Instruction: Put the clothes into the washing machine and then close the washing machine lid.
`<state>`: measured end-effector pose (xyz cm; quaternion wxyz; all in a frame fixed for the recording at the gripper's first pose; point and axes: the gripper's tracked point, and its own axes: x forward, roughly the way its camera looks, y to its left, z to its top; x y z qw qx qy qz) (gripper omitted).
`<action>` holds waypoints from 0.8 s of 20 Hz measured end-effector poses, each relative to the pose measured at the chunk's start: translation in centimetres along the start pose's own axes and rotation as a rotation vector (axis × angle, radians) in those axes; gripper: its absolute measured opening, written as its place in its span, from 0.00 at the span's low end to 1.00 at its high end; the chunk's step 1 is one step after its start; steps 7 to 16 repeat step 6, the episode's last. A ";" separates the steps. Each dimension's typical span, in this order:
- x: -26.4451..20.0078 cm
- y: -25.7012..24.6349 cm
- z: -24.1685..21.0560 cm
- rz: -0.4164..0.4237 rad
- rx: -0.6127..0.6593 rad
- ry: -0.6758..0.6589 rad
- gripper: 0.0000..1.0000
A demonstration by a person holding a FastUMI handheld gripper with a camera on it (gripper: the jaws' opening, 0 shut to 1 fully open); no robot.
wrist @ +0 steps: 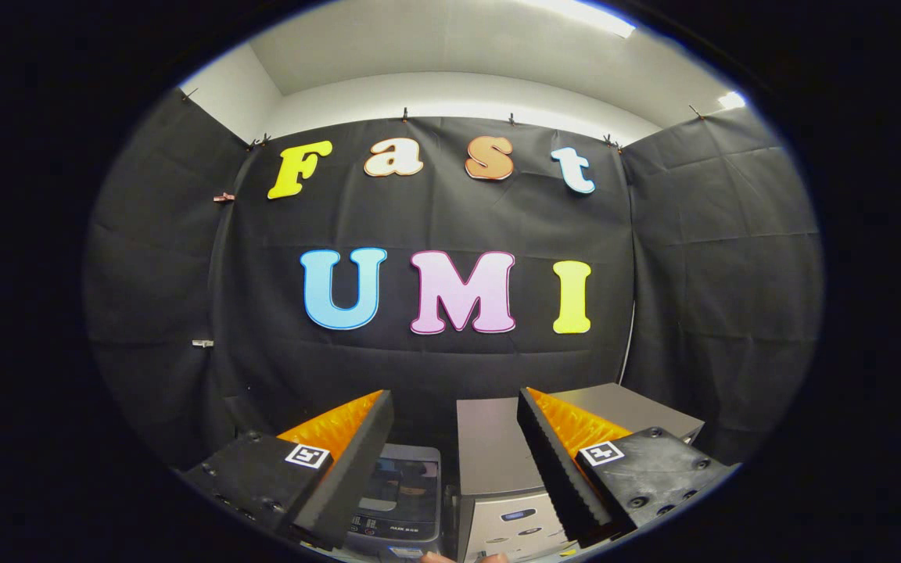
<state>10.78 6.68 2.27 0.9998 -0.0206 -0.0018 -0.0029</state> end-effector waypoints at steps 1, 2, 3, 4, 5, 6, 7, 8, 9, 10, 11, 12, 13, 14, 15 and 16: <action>0.0 0.0 0.0 0.000 0.000 -0.001 1.00; 0.1 0.0 0.0 0.000 0.001 -0.001 1.00; 0.2 0.0 0.0 0.000 0.002 -0.002 1.00; 0.1 0.0 0.0 0.000 0.002 -0.002 1.00; 0.1 -0.1 0.0 0.000 0.003 -0.002 1.00; 0.1 -0.1 0.0 0.000 0.002 -0.002 1.00; 0.1 -0.1 0.0 0.000 0.002 -0.002 1.00; 0.1 -0.1 0.0 0.000 0.002 -0.002 1.00; 0.1 -0.1 0.0 0.000 0.002 -0.002 1.00; 0.1 -0.1 0.0 0.000 0.002 -0.002 1.00; 0.1 -0.1 0.0 0.000 0.002 -0.002 1.00; 0.1 -0.1 0.0 0.000 0.002 -0.002 1.00; 0.1 -0.1 0.0 0.000 0.002 -0.002 1.00; 0.1 -0.1 0.0 0.000 0.002 -0.002 1.00; 0.1 -0.1 0.0 0.000 0.002 -0.002 1.00; 0.1 -0.1 0.0 0.000 0.002 -0.002 1.00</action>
